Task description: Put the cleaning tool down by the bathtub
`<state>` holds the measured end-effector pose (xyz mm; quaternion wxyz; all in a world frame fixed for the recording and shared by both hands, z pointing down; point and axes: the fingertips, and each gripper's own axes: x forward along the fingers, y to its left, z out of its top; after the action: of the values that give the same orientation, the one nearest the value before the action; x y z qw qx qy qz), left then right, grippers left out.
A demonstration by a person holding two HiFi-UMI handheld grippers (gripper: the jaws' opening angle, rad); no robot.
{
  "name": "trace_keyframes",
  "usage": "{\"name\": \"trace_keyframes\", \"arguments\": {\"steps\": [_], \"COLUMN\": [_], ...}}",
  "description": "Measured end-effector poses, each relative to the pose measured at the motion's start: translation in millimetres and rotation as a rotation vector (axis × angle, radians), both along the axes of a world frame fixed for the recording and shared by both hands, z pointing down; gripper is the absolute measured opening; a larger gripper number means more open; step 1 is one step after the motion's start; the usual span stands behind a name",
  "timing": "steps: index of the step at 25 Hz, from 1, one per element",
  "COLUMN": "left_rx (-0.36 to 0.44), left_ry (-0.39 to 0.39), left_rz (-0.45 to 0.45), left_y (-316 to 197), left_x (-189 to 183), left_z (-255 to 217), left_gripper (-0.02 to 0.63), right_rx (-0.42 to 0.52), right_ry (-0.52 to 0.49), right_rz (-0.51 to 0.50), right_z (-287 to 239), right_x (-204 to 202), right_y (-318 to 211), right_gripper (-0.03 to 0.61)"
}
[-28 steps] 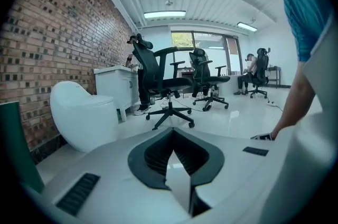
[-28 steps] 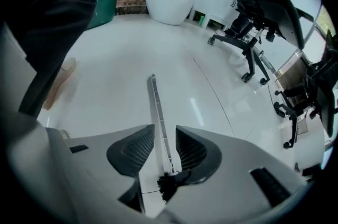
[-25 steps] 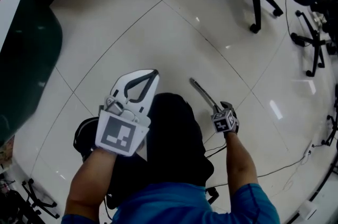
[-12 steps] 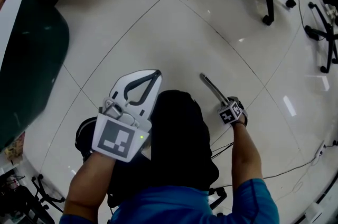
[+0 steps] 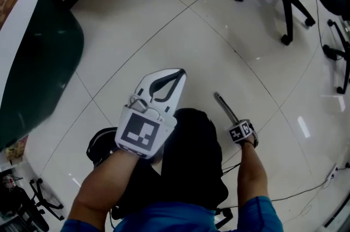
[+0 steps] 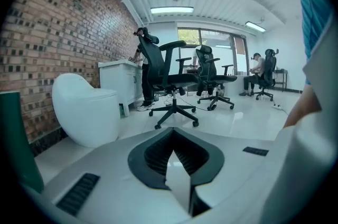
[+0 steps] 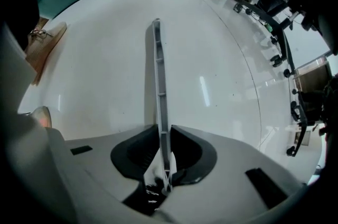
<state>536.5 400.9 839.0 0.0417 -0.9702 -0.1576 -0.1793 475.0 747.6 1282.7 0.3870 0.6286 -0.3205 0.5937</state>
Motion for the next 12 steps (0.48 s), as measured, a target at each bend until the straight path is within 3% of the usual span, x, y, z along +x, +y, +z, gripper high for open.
{"name": "trace_keyframes", "arguments": {"steps": [3,8,12], "left_rx": [0.028,-0.037,-0.061], "left_ry": [0.04,0.072,0.096], "left_rz": [-0.025,-0.167,-0.217], "left_y": [-7,-34,-50], "left_x": [5,17,21], "left_z": [-8,-17,-24], "left_gripper": [0.0,0.001,0.002], "right_rx": [0.035,0.077,0.098], "right_ry": [-0.001,0.034,0.062], "right_rz": [0.034,0.044,0.047], "right_z": [-5,-16,-33], "right_x": [1,11,11], "right_y": [-12,-27,-38], "right_gripper": [0.077,0.077,0.077]}}
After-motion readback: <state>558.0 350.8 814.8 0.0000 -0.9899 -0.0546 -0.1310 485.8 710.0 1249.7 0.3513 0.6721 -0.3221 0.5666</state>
